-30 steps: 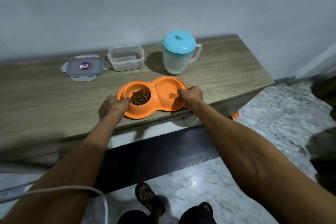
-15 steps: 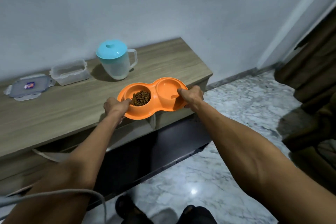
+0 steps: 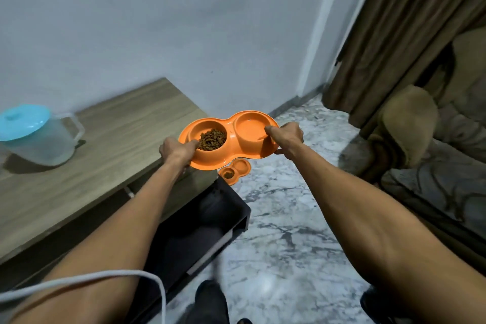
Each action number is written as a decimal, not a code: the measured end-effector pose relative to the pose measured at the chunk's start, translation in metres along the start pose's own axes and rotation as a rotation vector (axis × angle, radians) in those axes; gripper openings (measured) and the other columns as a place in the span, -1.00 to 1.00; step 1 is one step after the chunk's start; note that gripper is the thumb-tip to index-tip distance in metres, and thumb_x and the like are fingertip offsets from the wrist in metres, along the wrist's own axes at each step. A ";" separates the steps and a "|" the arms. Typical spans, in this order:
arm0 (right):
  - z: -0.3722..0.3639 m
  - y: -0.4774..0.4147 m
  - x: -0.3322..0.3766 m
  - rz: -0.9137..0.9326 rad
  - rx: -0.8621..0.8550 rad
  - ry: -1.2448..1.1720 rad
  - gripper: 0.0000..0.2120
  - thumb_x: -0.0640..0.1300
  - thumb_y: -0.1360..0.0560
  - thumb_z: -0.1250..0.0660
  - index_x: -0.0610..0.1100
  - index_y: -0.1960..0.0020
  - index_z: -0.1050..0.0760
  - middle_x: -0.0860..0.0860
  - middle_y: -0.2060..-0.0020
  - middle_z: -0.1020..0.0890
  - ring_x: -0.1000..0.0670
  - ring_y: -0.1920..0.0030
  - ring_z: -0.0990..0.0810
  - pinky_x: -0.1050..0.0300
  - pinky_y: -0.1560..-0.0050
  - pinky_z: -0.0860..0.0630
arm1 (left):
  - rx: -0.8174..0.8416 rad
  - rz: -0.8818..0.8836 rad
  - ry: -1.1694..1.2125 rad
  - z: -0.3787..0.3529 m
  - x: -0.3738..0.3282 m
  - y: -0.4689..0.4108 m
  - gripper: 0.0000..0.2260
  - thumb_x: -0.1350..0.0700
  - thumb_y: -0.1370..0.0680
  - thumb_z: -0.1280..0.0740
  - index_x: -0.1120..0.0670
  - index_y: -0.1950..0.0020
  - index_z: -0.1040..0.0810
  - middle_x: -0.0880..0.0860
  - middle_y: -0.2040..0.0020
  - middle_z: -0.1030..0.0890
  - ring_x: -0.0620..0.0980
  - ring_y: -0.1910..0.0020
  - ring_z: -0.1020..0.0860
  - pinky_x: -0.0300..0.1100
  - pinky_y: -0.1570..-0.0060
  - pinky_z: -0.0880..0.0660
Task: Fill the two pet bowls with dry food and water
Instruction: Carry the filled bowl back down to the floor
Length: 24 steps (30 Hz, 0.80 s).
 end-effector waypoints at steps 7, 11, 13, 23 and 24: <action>0.076 -0.084 -0.020 -0.064 -0.111 -0.051 -0.59 0.00 -0.33 -0.48 -0.27 -0.03 -0.56 -0.16 0.01 -0.61 -0.21 0.12 -0.62 -0.09 0.32 -0.67 | 0.125 -0.078 -0.013 -0.105 -0.079 -0.013 -0.65 0.03 -0.49 -0.44 0.32 -0.05 -0.57 0.25 0.02 -0.63 0.04 0.45 -0.47 -0.16 0.59 -0.31; 0.103 -0.147 -0.022 -0.090 -0.145 -0.060 -0.58 0.00 -0.33 -0.48 -0.26 -0.05 -0.55 -0.15 -0.02 -0.61 -0.21 0.07 -0.62 -0.05 0.37 -0.65 | 0.134 -0.105 -0.024 -0.166 -0.118 -0.041 -0.67 0.01 -0.47 -0.45 0.28 0.02 -0.55 0.24 -0.01 -0.62 0.14 0.28 -0.52 -0.17 0.52 -0.33; 0.112 -0.181 -0.018 -0.087 -0.154 -0.064 -0.62 -0.01 -0.34 -0.48 -0.25 -0.02 -0.53 -0.15 0.00 -0.60 -0.20 0.10 -0.61 -0.09 0.31 -0.67 | 0.141 -0.108 -0.017 -0.195 -0.138 -0.060 -0.67 -0.01 -0.46 -0.46 0.26 0.06 -0.53 0.25 -0.03 -0.61 0.17 0.24 -0.52 -0.12 0.39 -0.40; 0.130 -0.333 0.017 -0.100 -0.177 -0.050 -0.72 0.00 -0.35 -0.48 -0.18 0.14 -0.50 -0.13 0.12 -0.58 -0.19 0.16 -0.59 -0.19 0.18 -0.67 | 0.127 -0.057 -0.011 -0.299 -0.222 -0.151 -0.68 0.01 -0.45 -0.46 0.29 0.13 -0.57 0.24 0.13 -0.60 0.17 0.29 -0.54 -0.12 0.38 -0.44; 0.127 -0.348 0.021 -0.094 -0.167 -0.050 -0.72 -0.01 -0.35 -0.47 -0.17 0.13 -0.49 -0.12 0.13 -0.57 -0.19 0.15 -0.60 -0.19 0.16 -0.67 | 0.116 -0.055 -0.007 -0.305 -0.228 -0.160 -0.68 0.02 -0.45 -0.46 0.29 0.15 -0.56 0.23 0.15 -0.59 0.16 0.30 -0.53 -0.10 0.36 -0.45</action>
Point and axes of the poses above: each hand's wrist, its own y-axis away from the middle knuckle, its own z-axis out of the back of the hand, x = y × z, the point moved 3 cm from there along -y, towards the middle knuckle
